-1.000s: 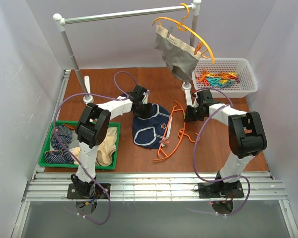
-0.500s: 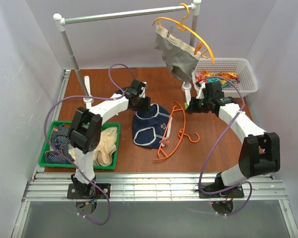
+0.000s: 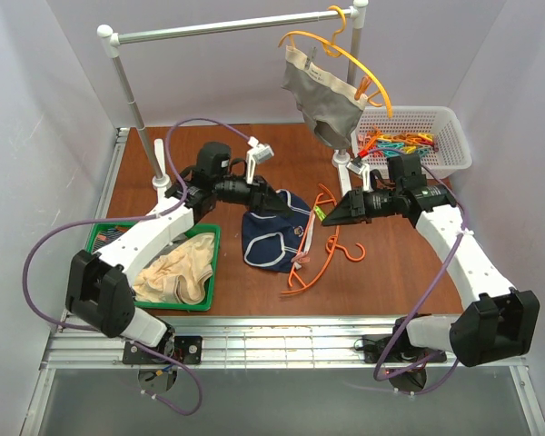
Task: Clip the underwear to the hanger
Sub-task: Open the clamp.
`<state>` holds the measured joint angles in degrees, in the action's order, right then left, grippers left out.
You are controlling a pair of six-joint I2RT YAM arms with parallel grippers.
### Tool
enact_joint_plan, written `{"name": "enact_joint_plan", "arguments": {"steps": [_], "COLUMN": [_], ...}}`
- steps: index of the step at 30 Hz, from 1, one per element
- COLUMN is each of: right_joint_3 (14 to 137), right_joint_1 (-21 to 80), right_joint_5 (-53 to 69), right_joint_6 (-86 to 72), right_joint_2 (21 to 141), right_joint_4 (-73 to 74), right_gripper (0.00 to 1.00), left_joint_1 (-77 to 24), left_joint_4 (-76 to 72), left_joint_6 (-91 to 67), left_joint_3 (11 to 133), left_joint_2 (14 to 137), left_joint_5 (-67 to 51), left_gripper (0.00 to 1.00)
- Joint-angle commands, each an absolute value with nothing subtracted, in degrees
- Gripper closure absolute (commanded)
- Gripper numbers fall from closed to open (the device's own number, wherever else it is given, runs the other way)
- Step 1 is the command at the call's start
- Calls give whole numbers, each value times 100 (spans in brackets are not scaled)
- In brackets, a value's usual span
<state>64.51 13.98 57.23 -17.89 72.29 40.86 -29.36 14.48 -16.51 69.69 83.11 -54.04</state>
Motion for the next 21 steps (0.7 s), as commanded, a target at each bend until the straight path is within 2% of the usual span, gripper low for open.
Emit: {"name": "enact_joint_plan", "arguments": {"steps": [1, 11, 21], "right_joint_3": [6346, 5854, 6073], "right_joint_1": [1468, 2346, 2426], "right_joint_5": [7144, 7708, 7567], "right_joint_6": [-2083, -2311, -2285], "right_joint_2": [7067, 7172, 7541], "right_joint_4": [4289, 4236, 4245], "right_gripper": [99, 99, 99], "left_joint_1": [-2944, -3242, -3709], "left_joint_4": [1520, 1591, 1714], "left_joint_6": [-1582, -1520, -1503], "left_joint_3": [6733, 6750, 6645], "left_joint_2": [8534, 8648, 8640], "left_joint_5": [-7171, -7567, -7611], "left_gripper": [41, 41, 44]}}
